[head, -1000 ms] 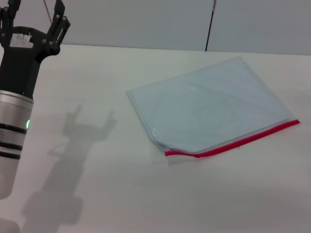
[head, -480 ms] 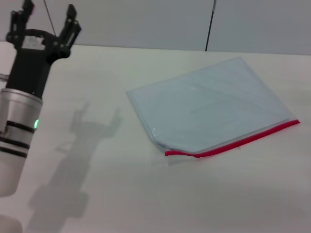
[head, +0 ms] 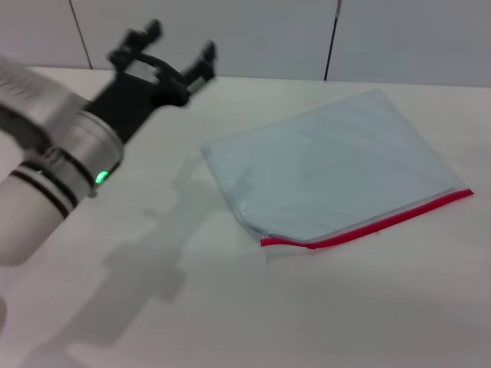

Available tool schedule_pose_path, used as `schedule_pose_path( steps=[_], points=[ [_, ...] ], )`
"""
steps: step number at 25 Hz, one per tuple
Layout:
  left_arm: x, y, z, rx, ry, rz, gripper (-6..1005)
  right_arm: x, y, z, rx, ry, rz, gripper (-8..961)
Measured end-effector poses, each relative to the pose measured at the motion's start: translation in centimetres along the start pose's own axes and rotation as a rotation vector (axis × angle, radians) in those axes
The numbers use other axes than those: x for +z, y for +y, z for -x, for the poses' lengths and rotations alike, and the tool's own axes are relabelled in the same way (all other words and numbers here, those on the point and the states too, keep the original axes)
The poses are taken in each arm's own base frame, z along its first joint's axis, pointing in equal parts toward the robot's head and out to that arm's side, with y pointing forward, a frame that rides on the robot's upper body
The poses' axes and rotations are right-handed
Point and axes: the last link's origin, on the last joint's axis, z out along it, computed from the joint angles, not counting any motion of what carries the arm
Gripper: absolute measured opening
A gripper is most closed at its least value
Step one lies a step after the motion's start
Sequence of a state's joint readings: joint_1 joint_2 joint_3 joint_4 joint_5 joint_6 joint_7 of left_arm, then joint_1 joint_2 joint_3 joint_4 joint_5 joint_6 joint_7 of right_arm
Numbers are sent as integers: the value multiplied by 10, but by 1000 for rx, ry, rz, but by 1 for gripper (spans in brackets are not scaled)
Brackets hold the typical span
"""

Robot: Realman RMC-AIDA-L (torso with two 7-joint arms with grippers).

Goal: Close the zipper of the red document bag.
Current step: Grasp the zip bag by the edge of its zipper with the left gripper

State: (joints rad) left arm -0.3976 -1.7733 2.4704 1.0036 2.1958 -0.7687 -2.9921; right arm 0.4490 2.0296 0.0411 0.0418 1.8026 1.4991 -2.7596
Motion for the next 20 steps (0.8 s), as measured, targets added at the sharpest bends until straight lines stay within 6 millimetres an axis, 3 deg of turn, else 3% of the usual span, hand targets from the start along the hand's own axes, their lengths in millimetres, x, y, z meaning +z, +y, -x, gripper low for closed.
schedule_pose_path(
  steps=[8,20],
  points=[
    [12,32,-7,119,-234,235,893,-1,-2,0,-4,0,-3,804],
    [12,105,-16,536,-557,500,893,-1,-1,0,-4,1,-2,804]
  ],
)
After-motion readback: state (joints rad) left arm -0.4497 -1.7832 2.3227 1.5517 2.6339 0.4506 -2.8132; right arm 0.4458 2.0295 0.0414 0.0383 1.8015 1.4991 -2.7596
